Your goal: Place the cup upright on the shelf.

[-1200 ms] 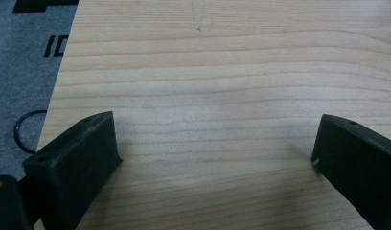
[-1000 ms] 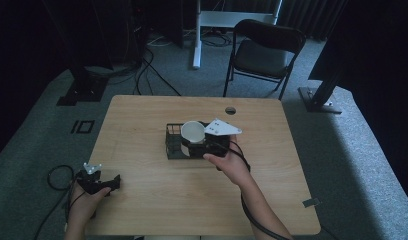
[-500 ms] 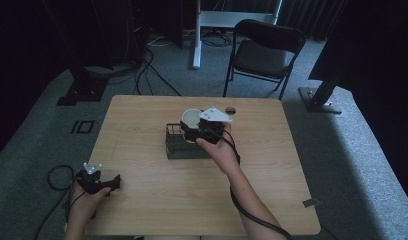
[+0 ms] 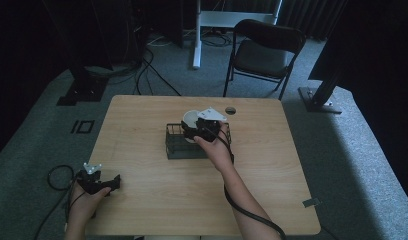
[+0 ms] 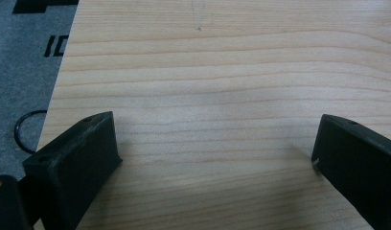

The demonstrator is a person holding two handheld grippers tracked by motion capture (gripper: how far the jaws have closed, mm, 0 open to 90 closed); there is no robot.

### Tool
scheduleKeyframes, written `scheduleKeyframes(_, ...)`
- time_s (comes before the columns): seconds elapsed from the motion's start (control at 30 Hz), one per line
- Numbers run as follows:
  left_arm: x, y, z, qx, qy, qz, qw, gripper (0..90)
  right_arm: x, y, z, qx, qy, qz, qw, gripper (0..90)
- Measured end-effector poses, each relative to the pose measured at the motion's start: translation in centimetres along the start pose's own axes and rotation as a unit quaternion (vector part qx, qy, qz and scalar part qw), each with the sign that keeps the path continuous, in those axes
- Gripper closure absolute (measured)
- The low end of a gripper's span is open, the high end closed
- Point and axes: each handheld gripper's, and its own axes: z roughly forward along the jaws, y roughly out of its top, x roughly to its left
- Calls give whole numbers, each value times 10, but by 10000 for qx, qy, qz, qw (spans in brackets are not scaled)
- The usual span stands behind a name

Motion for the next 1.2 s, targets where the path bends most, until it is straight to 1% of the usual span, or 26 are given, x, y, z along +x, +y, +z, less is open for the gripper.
scheduleKeyframes(0.1, 0, 0, 0, 0, 0, 0, 10000, 24, -2, -5, 5, 37, -16, 92, 9999, 196)
scheduleKeyframes(0.3, 0, 0, 0, 1, -1, 0, 10000, 24, -3, -15, 13, 171, -71, 82, 9998, 196)
scheduleKeyframes(0.4, 0, 0, 0, 1, 0, 0, 10000, 24, -3, -19, 16, 198, -123, 68, 9997, 196)
scheduleKeyframes(0.6, 0, 0, 0, 1, 0, 0, 10000, 24, -3, -23, 19, 249, -138, 85, 9996, 195)
scheduleKeyframes(0.7, 0, 0, 0, 0, 0, -1, 10000, 24, -3, -25, 19, 204, -148, 111, 9996, 195)
scheduleKeyframes(0.87, 0, 0, 0, 1, -1, 0, 10000, 24, -1, -26, 18, 166, -195, 46, 9997, 193)
scheduleKeyframes(0.9, 0, 0, 0, 1, 0, 0, 10000, 24, -1, -26, 18, 166, -208, 80, 9996, 192)
scheduleKeyframes(0.97, 0, 0, 0, 1, 0, -1, 10000, 24, -2, -26, 18, 198, -182, 184, 9995, 184)
scheduleKeyframes(1.0, 0, 0, 0, 1, 0, 0, 10000, 24, -3, -26, 18, 241, -132, 225, 9994, 171)
scheduleKeyframes(1.03, 0, 0, 0, 1, -1, 0, 10000, 24, -3, -26, 17, 223, -113, 263, 9993, 147)
scheduleKeyframes(1.07, 0, 0, 0, 1, 0, -1, 10000, 24, -3, -26, 17, 183, 11, 292, 9994, 111)
scheduleKeyframes(1.1, 0, 0, 0, 1, -1, -1, 10000, 24, -3, -25, 16, 203, 46, 254, 9995, 110)
scheduleKeyframes(1.13, 0, 0, 0, 1, 0, -1, 10000, 24, -3, -25, 15, 189, -16, 206, 9996, 110)
scheduleKeyframes(1.2, 0, 0, 0, 1, -1, 0, 10000, 24, -3, -23, 12, 164, 3, 177, 9997, 110)
